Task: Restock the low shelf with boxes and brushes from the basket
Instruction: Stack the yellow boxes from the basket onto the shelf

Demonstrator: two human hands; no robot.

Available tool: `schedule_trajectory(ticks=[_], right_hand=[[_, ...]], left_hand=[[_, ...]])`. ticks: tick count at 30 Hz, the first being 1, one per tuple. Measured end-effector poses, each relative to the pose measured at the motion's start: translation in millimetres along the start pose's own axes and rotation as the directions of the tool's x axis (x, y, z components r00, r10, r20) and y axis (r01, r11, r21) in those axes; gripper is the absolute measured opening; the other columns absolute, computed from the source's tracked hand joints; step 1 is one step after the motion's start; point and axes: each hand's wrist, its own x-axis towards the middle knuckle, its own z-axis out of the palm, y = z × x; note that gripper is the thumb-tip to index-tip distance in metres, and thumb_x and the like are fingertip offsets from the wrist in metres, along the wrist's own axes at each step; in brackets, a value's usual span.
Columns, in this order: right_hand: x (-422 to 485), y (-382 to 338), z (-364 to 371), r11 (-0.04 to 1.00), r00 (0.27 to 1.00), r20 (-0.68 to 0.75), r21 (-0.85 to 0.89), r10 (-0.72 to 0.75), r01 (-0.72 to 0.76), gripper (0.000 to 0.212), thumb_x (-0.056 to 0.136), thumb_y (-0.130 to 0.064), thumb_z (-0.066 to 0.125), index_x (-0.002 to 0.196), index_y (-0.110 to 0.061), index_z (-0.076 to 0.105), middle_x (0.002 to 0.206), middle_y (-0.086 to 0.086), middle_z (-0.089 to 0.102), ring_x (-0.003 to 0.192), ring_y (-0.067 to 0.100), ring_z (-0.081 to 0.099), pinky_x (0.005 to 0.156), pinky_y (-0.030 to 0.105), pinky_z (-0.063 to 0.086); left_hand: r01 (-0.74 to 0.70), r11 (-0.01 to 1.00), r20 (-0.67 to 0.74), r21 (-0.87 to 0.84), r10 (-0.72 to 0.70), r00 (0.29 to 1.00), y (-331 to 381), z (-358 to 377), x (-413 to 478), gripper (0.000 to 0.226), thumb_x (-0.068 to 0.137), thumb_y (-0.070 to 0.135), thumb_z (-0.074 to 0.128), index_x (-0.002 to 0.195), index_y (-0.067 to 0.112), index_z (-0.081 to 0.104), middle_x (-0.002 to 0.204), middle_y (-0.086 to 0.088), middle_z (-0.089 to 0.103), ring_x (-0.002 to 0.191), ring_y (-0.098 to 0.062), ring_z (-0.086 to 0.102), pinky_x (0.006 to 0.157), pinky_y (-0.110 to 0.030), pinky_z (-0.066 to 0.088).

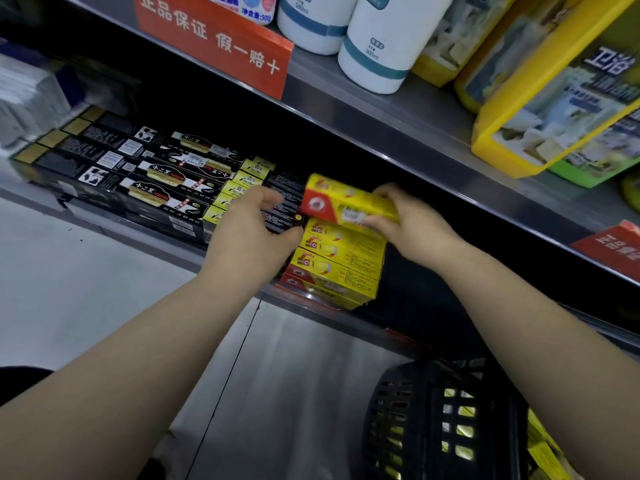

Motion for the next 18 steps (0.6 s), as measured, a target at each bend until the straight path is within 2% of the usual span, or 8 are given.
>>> schedule_trajectory(ticks=[1, 3, 5, 8, 10, 11, 14, 18], right_hand=[[10, 9, 2, 0.997, 0.997, -0.010, 0.001, 0.074, -0.074, 0.051, 0.093, -0.042, 0.050, 0.137, -0.019, 0.037, 0.128, 0.010, 0.054, 0.112, 0.029, 0.055, 0.083, 0.029, 0.041], [32, 24, 7, 0.973, 0.972, -0.043, 0.035, 0.229, -0.228, 0.058, 0.096, -0.043, 0.044, 0.145, -0.016, 0.029, 0.143, 0.013, 0.042, 0.126, 0.032, 0.045, 0.102, 0.036, 0.038], [55, 37, 14, 0.942, 0.940, -0.082, 0.095, 0.331, -0.323, 0.056, 0.098, -0.038, 0.043, 0.146, -0.014, 0.027, 0.147, 0.013, 0.036, 0.131, 0.032, 0.039, 0.108, 0.042, 0.032], [75, 43, 28, 0.947, 0.953, -0.039, 0.130, 0.301, -0.294, 0.053, 0.098, -0.028, 0.046, 0.146, -0.013, 0.027, 0.148, 0.012, 0.034, 0.134, 0.029, 0.036, 0.110, 0.036, 0.030], [81, 42, 40, 0.947, 0.966, 0.043, 0.189, 0.257, -0.260, 0.050, 0.098, -0.020, 0.049, 0.144, -0.012, 0.032, 0.144, 0.014, 0.038, 0.129, 0.028, 0.040, 0.099, 0.024, 0.033], [83, 42, 47, 0.947, 0.964, 0.089, 0.184, 0.249, -0.262, 0.051, 0.098, -0.021, 0.048, 0.145, -0.013, 0.031, 0.145, 0.014, 0.038, 0.129, 0.028, 0.041, 0.094, 0.024, 0.034], [88, 44, 63, 0.948, 0.939, 0.195, 0.094, 0.283, -0.306, 0.051, 0.102, -0.027, 0.036, 0.150, -0.019, 0.019, 0.151, 0.013, 0.031, 0.134, 0.030, 0.037, 0.101, 0.029, 0.033], [87, 46, 66, 0.953, 0.938, 0.209, 0.069, 0.276, -0.296, 0.050, 0.103, -0.032, 0.029, 0.151, -0.022, 0.016, 0.154, 0.010, 0.025, 0.138, 0.029, 0.031, 0.106, 0.028, 0.029]], left_hand=[[0.010, 1.000, 0.029, -0.017, -0.009, 1.000, 1, 2, -2, 0.028, 0.081, 0.023, 0.070, 0.107, 0.024, 0.059, 0.095, 0.019, 0.055, 0.085, -0.001, 0.052, 0.069, -0.020, 0.042], [0.016, 0.998, 0.073, -0.057, -0.012, 0.997, 3, 4, -4, 0.013, 0.083, 0.018, 0.066, 0.090, 0.027, 0.060, 0.084, 0.019, 0.055, 0.077, 0.001, 0.053, 0.064, -0.016, 0.043], [0.019, 0.996, 0.098, -0.092, -0.009, 0.995, 5, 5, -4, 0.014, 0.084, 0.014, 0.063, 0.082, 0.027, 0.058, 0.083, 0.015, 0.058, 0.075, 0.001, 0.055, 0.065, -0.015, 0.044], [0.025, 0.994, 0.109, -0.103, -0.014, 0.994, 7, 5, -4, 0.013, 0.085, 0.013, 0.061, 0.081, 0.026, 0.059, 0.081, 0.014, 0.058, 0.071, 0.002, 0.054, 0.064, -0.014, 0.045], [0.028, 0.994, 0.114, -0.107, -0.016, 0.993, 6, 6, -3, 0.011, 0.085, 0.012, 0.060, 0.084, 0.023, 0.061, 0.079, 0.014, 0.057, 0.069, 0.002, 0.054, 0.062, -0.013, 0.045], [0.032, 0.994, 0.117, -0.109, -0.019, 0.993, 6, 7, -3, 0.010, 0.085, 0.012, 0.059, 0.086, 0.022, 0.062, 0.078, 0.013, 0.057, 0.068, 0.001, 0.053, 0.060, -0.013, 0.045], [0.043, 0.992, 0.119, -0.119, -0.028, 0.992, 6, 10, -2, 0.009, 0.086, 0.011, 0.059, 0.089, 0.019, 0.063, 0.078, 0.012, 0.057, 0.067, -0.001, 0.052, 0.058, -0.012, 0.045], [0.037, 0.993, 0.122, -0.112, -0.024, 0.992, 8, 13, -1, 0.010, 0.086, 0.012, 0.059, 0.085, 0.021, 0.062, 0.078, 0.012, 0.057, 0.066, -0.001, 0.052, 0.051, -0.005, 0.040]])
